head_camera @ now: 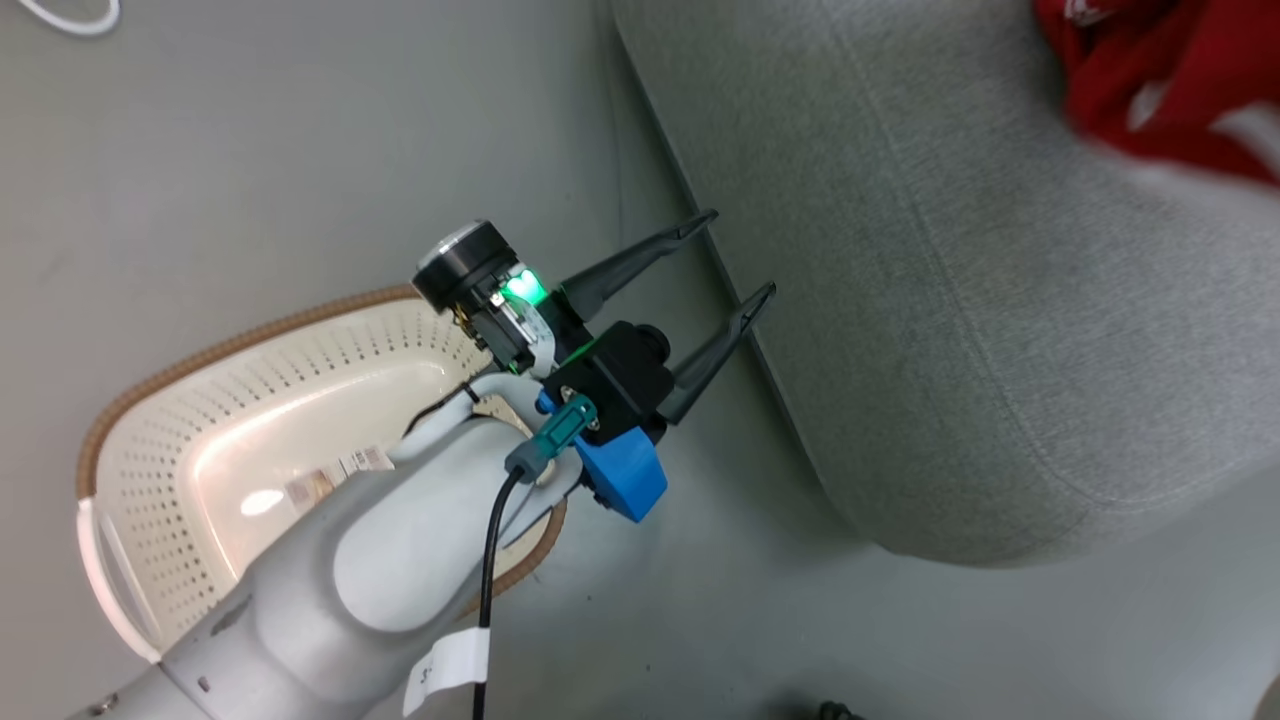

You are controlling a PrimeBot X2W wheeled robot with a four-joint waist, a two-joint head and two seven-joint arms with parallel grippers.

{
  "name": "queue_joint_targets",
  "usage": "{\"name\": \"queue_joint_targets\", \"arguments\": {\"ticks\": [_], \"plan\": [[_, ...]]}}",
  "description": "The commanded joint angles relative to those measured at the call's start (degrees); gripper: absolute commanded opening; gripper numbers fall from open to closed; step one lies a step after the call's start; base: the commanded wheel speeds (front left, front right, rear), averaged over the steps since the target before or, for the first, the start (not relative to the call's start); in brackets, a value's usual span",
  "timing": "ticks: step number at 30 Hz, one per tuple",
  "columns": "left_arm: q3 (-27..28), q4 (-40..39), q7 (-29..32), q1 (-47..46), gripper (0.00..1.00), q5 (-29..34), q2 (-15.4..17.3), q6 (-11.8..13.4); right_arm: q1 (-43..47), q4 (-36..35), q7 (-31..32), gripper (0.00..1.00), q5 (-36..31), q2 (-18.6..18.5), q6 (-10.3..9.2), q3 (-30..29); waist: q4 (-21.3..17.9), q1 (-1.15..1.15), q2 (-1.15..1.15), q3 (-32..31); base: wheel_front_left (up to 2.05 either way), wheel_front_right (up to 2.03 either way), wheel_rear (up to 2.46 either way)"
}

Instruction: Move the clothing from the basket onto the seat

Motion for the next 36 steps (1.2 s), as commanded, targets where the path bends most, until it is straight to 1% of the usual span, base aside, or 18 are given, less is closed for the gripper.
{"name": "queue_joint_targets", "arguments": {"ticks": [1,5,9,11,14,19,26,32,36], "plan": [[0.22,-0.74,0.51,-1.39,1.0,0.42,0.73,0.37,-2.7,-0.12,-0.24,0.0,0.57,-1.58,0.0,-2.0,0.18,0.0,0.0,4.32,0.0,0.0,0.0],[0.47,-3.2,1.9,-3.44,1.0,1.36,2.46,0.5,-9.64,1.66,-0.24,0.0,1.53,-8.1,0.01,-7.74,0.25,0.0,0.0,8.67,0.0,0.0,0.0],[0.55,-5.51,3.15,-5.06,1.0,2.09,4.05,0.56,-12.68,4.37,-0.23,0.0,2.06,-14.05,0.01,-12.78,0.16,0.0,0.0,11.86,0.0,0.0,0.0],[0.61,-6.55,3.78,-5.64,1.0,2.4,4.6,0.64,-12.73,5.51,-0.23,0.0,1.56,-16.05,0.01,-14.43,0.07,0.0,0.0,13.04,0.0,0.0,0.0],[0.74,-7.92,4.45,-6.18,1.0,2.52,5.54,0.82,-10.96,7.81,-0.23,0.0,0.58,-17.27,0.01,-16.08,-0.19,0.0,0.0,14.34,0.0,0.0,0.0],[0.58,-9.75,5.33,-6.15,1.0,2.59,6.77,0.91,-8.3,13.59,-0.24,0.0,-1.45,-14.9,0.01,-16.25,-0.57,0.0,0.0,15.72,0.0,0.0,0.0],[0.0,-11.17,5.86,-6.19,1.0,2.31,7.0,1.21,-4.84,21.0,-0.24,0.0,-4.06,-9.01,0.01,-16.91,-0.04,0.0,0.0,16.34,0.0,0.0,0.0],[-0.41,-11.48,5.89,-6.6,1.0,2.07,6.57,1.48,-2.02,24.54,-0.23,0.0,-7.04,-3.68,0.01,-16.77,0.75,0.0,0.0,16.41,0.0,0.0,0.0],[-0.5,-11.44,5.66,-6.87,1.0,2.05,6.44,1.78,-2.29,25.14,-0.24,0.0,-9.87,-0.66,0.01,-17.65,1.07,0.0,0.0,16.23,0.0,0.0,0.0]]}}
